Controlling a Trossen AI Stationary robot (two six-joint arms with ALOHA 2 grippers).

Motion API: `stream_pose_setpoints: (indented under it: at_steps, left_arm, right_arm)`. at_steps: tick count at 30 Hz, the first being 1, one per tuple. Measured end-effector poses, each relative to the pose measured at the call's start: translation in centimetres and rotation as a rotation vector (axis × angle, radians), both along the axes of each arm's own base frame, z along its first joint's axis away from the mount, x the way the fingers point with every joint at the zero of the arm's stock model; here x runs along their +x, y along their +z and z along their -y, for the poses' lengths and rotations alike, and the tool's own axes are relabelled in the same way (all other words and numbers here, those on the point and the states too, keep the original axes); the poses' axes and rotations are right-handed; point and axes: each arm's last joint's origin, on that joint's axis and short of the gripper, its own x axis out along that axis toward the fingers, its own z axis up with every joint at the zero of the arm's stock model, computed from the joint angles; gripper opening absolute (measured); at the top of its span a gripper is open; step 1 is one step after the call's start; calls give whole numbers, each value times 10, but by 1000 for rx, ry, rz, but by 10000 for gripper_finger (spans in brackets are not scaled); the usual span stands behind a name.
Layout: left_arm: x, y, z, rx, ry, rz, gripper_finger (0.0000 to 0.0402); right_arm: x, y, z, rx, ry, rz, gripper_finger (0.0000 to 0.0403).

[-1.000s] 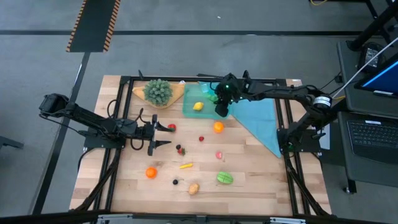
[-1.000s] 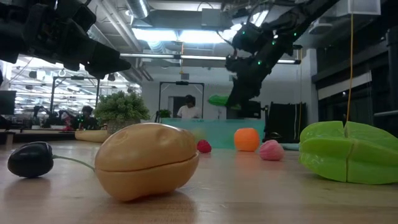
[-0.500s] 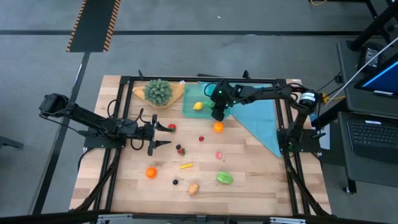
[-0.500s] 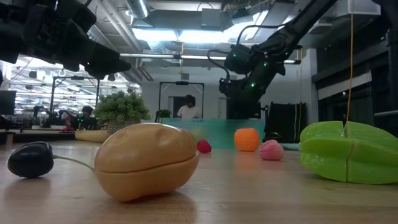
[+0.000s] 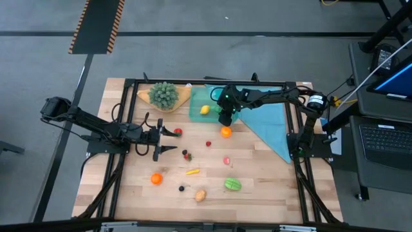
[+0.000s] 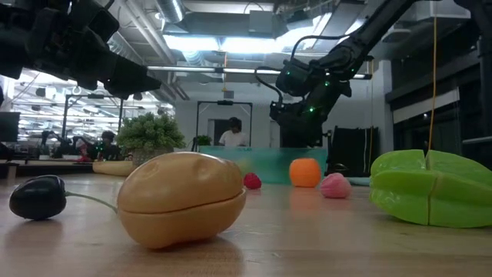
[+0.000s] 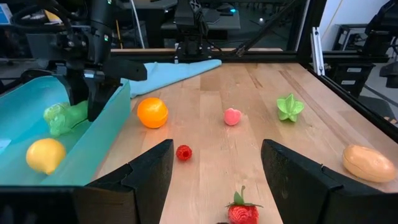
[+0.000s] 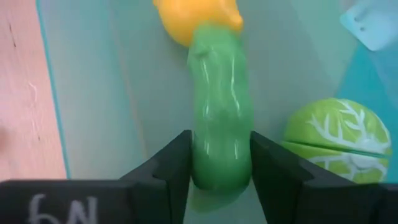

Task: Pick and placing Produce into tupperware
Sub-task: Put the snap peas into the blue bin, then put the left strawberry into the blue bin

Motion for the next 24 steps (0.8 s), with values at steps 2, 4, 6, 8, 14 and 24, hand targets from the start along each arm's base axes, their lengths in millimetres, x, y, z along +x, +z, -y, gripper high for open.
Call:
stream_pose_setpoints:
  at_steps: [2,4,6,8,14,24]
  left_arm:
    - [0,0,0,1,0,-3,237]
    - [0,0,0,1,0,-4,237]
    - [0,0,0,1,0,-4,237]
    - [0,0,0,1,0,-4,237]
    - [0,0,0,1,0,-4,237]
    - [0,0,0,1,0,-3,237]
  right_arm:
    - [0,0,0,7,-8,-3,170]
    - [0,0,0,6,-7,-4,183]
    - [0,0,0,5,-6,-3,194]
    - [0,0,0,2,-1,-3,202]
    - [2,18,1,-27,13,30,210]
    - [20,56,9,-64,-27,178,211]
